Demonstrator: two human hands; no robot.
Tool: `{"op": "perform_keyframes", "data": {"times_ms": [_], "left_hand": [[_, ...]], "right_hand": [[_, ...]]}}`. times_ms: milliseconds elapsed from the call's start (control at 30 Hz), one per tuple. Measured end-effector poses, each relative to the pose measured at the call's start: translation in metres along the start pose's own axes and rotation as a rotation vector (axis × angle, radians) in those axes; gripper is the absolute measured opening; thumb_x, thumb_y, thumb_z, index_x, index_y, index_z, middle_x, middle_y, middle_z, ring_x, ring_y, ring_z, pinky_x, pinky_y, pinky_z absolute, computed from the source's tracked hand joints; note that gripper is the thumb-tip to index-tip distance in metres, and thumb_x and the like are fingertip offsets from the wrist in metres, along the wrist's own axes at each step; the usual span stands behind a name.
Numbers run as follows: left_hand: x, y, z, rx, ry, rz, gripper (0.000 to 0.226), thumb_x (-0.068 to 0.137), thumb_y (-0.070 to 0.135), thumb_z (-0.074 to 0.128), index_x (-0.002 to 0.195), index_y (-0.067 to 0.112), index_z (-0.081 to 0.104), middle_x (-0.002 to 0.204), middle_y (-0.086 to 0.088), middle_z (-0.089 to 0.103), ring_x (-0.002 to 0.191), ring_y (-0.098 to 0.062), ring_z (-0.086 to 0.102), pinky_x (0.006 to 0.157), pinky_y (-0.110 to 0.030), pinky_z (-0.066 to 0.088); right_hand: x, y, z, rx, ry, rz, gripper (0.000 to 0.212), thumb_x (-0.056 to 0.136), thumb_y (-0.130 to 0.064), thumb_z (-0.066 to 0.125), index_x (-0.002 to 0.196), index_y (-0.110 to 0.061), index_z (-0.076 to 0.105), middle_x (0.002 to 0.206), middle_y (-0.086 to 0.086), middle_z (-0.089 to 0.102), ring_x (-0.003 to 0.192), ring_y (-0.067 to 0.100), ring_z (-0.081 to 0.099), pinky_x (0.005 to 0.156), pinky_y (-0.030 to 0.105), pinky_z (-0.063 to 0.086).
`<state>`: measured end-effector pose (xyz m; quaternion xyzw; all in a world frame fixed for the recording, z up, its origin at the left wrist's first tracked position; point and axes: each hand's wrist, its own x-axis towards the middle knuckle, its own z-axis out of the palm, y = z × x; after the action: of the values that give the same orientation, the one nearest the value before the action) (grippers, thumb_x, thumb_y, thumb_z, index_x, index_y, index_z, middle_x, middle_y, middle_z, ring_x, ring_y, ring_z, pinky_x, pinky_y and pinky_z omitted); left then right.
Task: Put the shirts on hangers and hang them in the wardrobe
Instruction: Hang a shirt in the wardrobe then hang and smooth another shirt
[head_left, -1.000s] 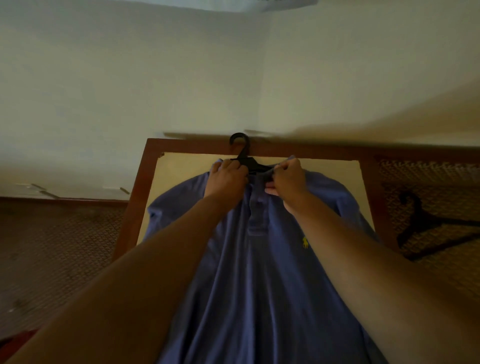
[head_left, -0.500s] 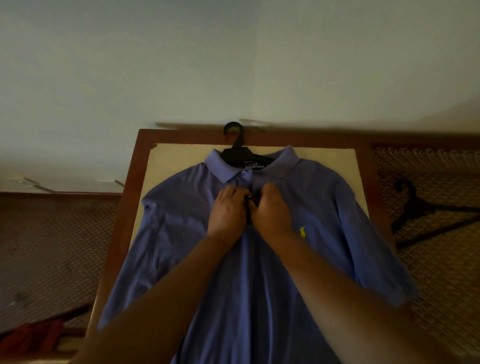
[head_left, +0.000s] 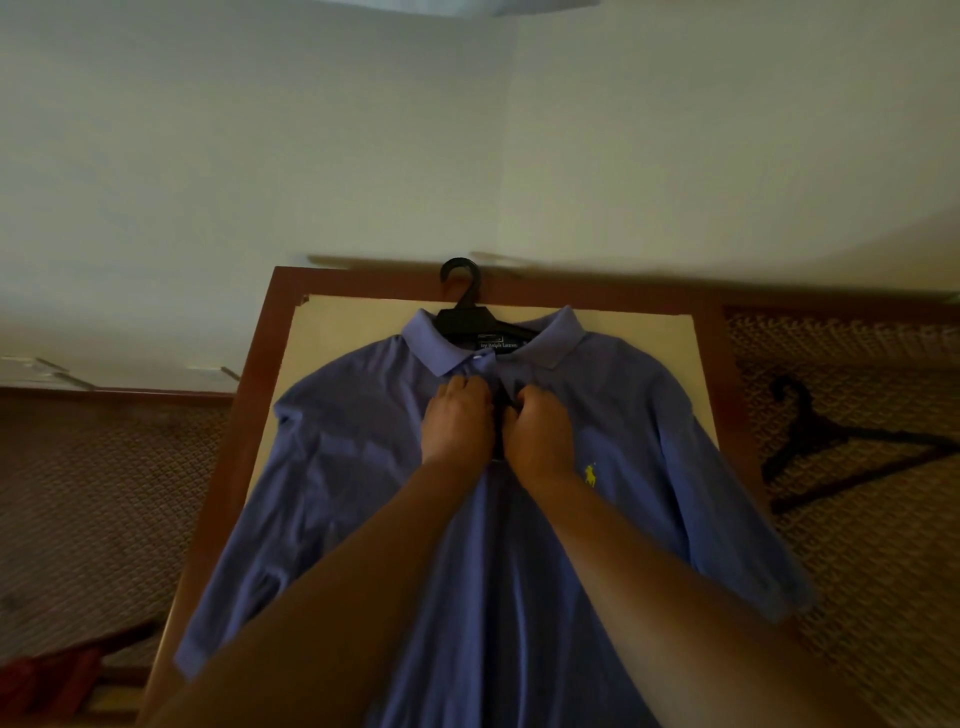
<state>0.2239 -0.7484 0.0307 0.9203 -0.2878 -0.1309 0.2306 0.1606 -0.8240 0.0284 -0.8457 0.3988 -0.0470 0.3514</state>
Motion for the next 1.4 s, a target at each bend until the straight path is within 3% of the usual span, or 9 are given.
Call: {"op": "perform_keyframes", "data": {"times_ms": [133,200,300,433,633,800,967,1100,1400], "left_hand": [[-0.005,0.004,-0.002,-0.203,-0.029,-0.235,0.015,0.098,0.017,0.048,0.097,0.008,0.06,0.098,-0.006,0.062,0.078,-0.01,0.053,0.062,-0.017,0.037],[-0.009,0.007,-0.002,-0.305,0.001,-0.322,0.015,0.098,0.017,0.049,0.095,0.008,0.06,0.091,-0.006,0.063,0.072,-0.009,0.053,0.056,-0.015,0.037],[-0.01,0.009,-0.002,-0.418,0.017,-0.396,0.016,0.097,0.015,0.05,0.095,0.006,0.063,0.088,-0.005,0.064,0.075,-0.012,0.057,0.063,-0.02,0.044],[-0.008,0.012,-0.004,-0.483,0.015,-0.42,0.018,0.097,0.014,0.05,0.094,0.005,0.066,0.087,-0.007,0.067,0.077,-0.018,0.063,0.071,-0.03,0.054],[-0.003,0.009,-0.006,-0.516,-0.038,-0.479,0.02,0.097,0.015,0.05,0.091,0.007,0.067,0.081,-0.002,0.065,0.064,-0.008,0.057,0.05,-0.01,0.04],[-0.005,0.011,-0.007,-0.735,-0.046,-0.563,0.013,0.094,0.015,0.057,0.087,0.011,0.066,0.073,-0.003,0.065,0.065,-0.011,0.061,0.052,-0.016,0.048],[-0.004,0.011,-0.005,-0.746,-0.043,-0.553,0.014,0.094,0.015,0.057,0.084,0.011,0.066,0.072,-0.005,0.066,0.067,-0.015,0.062,0.061,-0.024,0.052],[-0.007,0.011,-0.006,-0.733,-0.055,-0.507,0.018,0.095,0.015,0.055,0.079,0.018,0.063,0.071,-0.004,0.065,0.065,-0.016,0.062,0.058,-0.024,0.052],[-0.009,0.008,-0.008,-0.835,-0.074,-0.513,0.019,0.095,0.015,0.056,0.077,0.019,0.062,0.072,-0.005,0.065,0.064,-0.014,0.06,0.059,-0.024,0.051]], "right_hand": [[-0.003,-0.002,-0.003,0.15,0.076,-0.002,0.034,0.092,-0.006,0.051,0.067,-0.023,0.036,0.064,-0.004,0.043,0.056,0.008,0.039,0.051,0.017,0.028],[-0.006,-0.001,-0.001,0.215,0.076,0.028,0.03,0.093,-0.005,0.05,0.068,-0.019,0.04,0.064,-0.003,0.044,0.058,0.009,0.041,0.056,0.02,0.033],[-0.008,-0.002,-0.001,0.289,0.075,0.044,0.019,0.094,-0.007,0.05,0.076,-0.01,0.05,0.068,0.0,0.048,0.063,0.014,0.046,0.057,0.023,0.036],[-0.008,-0.004,-0.003,0.342,0.066,0.038,0.014,0.094,-0.009,0.051,0.08,-0.011,0.052,0.07,-0.002,0.051,0.063,0.009,0.046,0.057,0.017,0.036],[-0.004,-0.004,-0.002,0.377,0.065,0.041,0.011,0.093,-0.012,0.055,0.083,-0.009,0.055,0.074,-0.002,0.053,0.068,0.011,0.05,0.059,0.014,0.037],[-0.003,-0.003,-0.001,0.376,0.024,0.058,0.01,0.091,-0.009,0.055,0.081,-0.009,0.056,0.073,0.001,0.054,0.064,0.01,0.05,0.057,0.019,0.038],[-0.001,-0.001,-0.002,0.359,0.013,0.068,0.017,0.092,-0.01,0.055,0.075,-0.006,0.056,0.065,0.002,0.052,0.06,0.013,0.048,0.052,0.018,0.036],[0.0,-0.003,0.001,0.365,0.038,0.095,0.009,0.093,-0.011,0.055,0.083,-0.01,0.056,0.073,-0.003,0.054,0.065,0.01,0.051,0.056,0.016,0.039],[-0.003,-0.005,0.004,0.344,0.073,0.103,0.012,0.092,-0.01,0.055,0.082,-0.008,0.061,0.073,-0.002,0.056,0.064,0.006,0.05,0.058,0.014,0.039]]}}
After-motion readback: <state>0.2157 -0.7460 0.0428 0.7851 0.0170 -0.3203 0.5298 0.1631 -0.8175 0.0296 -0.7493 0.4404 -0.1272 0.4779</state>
